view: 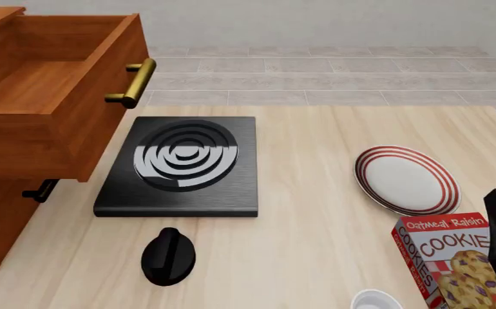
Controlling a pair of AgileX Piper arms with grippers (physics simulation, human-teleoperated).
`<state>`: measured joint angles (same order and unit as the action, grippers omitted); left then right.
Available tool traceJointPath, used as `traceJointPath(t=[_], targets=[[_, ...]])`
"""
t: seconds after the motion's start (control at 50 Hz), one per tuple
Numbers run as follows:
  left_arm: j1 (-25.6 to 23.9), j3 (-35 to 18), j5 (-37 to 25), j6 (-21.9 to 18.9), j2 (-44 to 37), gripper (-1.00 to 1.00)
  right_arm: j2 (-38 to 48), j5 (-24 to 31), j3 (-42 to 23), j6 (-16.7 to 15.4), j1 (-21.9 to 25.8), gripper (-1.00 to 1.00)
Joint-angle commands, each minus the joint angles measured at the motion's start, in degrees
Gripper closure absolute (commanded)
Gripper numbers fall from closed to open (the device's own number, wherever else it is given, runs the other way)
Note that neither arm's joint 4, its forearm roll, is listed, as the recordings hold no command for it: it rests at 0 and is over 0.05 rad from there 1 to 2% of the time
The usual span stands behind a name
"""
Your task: Pick the akita bowl in the top layer of the wooden cabinet and place it on the plate.
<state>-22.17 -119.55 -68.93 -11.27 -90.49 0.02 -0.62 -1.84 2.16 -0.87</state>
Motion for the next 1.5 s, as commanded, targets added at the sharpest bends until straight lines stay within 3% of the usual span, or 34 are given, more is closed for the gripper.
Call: traceJointPath(t=[0.02,0.34,0.68,1.5], targets=[[-4.4,-1.1,1.0,-0.2,-1.3,1.00,0.0,-0.1,0.0,-0.2,-0.1,-1.00],[-8.5,-0.5,2.4,-1.2,-2.3,1.00,0.0,-0.2,0.1,-0.6,0.1,-1.00],[-12.8,3.5,5.5,-1.6,-2.9,1.00,0.0,-0.2,0.2,-0.9,0.5,-1.00],[-21.9,4.3,10.0,-1.3,-7.3,1.00,0.0,-0.3,0.1,-1.3,1.1,-1.00]])
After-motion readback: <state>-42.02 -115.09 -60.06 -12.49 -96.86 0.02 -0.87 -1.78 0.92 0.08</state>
